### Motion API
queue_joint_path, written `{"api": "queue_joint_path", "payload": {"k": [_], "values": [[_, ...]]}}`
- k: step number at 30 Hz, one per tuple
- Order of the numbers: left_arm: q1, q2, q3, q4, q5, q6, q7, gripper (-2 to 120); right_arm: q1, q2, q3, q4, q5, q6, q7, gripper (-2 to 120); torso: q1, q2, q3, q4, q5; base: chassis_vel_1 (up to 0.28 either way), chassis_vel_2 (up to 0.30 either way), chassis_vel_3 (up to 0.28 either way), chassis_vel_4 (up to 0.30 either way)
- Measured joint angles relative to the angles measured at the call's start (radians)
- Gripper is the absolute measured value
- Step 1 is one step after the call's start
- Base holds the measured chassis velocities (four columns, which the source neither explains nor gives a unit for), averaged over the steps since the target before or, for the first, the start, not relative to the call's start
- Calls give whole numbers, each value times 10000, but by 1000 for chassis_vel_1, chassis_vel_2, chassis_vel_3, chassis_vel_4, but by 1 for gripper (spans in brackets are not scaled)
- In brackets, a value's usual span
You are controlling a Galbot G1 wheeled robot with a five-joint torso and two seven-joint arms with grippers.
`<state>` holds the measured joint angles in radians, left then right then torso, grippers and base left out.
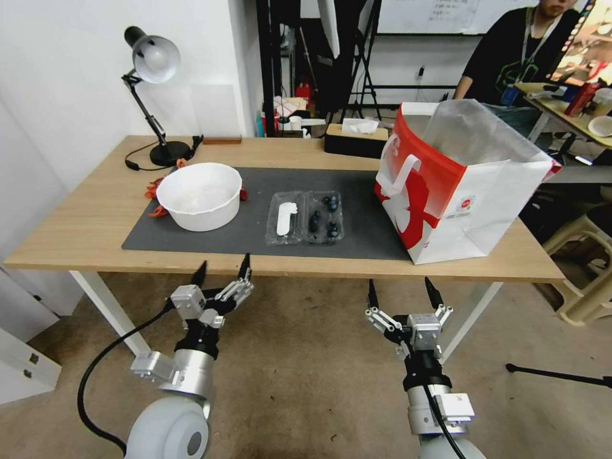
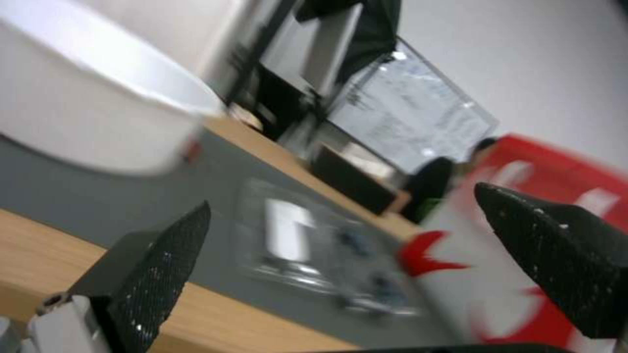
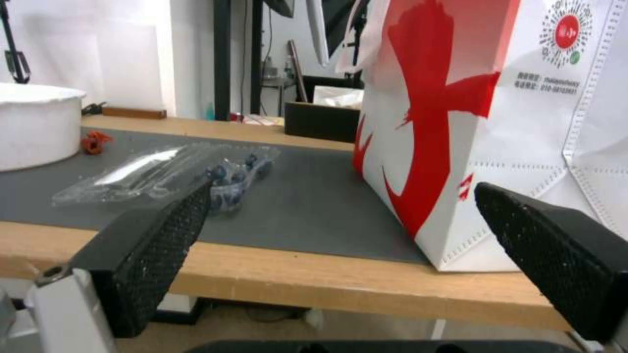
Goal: Close the takeout container lid, then place the container into the takeout bag.
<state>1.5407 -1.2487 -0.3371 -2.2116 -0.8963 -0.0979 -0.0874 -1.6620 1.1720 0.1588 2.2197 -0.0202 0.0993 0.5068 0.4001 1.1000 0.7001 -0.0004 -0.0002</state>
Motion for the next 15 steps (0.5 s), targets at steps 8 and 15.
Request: {"api": "queue_joint_path", "payload": {"k": [8, 15], "values": [[-970, 802, 543, -550, -4980, 530, -1096, 100, 407, -35, -217, -261, 128, -115, -4, 100, -1, 0, 0, 12, 4, 0, 0, 0, 0], [-2581, 941, 1086, -87, -7867, 976, -2796, 100, 253, 56, -53, -303, 126, -141, 5, 100, 0, 0, 0, 4, 1, 0, 0, 0, 0]]}}
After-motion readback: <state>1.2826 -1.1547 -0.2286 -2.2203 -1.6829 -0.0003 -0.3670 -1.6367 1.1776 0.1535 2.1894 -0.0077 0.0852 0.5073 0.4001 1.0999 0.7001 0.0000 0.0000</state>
